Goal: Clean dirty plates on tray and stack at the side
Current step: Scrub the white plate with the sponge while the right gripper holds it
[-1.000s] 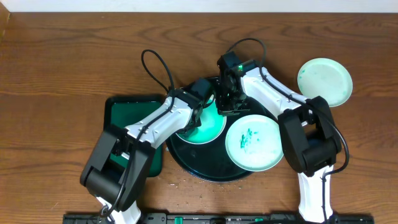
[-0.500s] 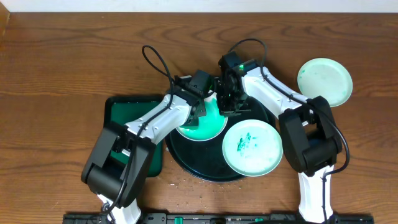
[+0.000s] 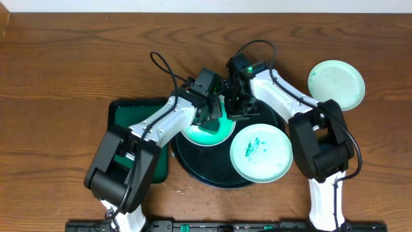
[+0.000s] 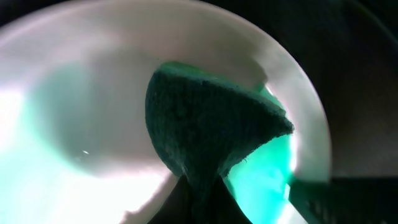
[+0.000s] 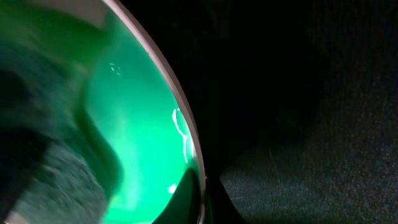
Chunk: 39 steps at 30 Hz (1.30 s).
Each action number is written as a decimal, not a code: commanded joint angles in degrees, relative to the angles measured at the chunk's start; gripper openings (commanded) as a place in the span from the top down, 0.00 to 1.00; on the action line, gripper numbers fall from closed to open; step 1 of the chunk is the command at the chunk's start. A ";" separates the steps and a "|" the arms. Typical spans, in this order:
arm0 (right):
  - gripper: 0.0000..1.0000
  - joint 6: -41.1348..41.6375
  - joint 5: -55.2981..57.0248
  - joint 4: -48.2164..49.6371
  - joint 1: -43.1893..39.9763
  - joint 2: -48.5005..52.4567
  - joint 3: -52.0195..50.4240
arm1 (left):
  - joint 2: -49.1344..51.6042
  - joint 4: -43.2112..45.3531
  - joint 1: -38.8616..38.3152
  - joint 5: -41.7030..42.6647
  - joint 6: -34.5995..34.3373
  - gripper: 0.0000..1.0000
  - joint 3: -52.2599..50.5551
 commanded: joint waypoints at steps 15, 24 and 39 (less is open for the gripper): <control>0.99 -1.33 2.40 -1.42 0.35 1.55 -1.46 | 1.49 -17.84 -0.55 0.26 4.72 0.93 1.29; 0.99 -1.36 2.40 -1.36 0.35 1.55 -1.46 | 1.25 -20.20 -0.52 -16.87 2.45 0.93 2.86; 0.99 -1.36 2.43 -0.55 0.35 1.55 -1.46 | -6.69 -30.32 0.04 -20.90 2.80 0.93 16.24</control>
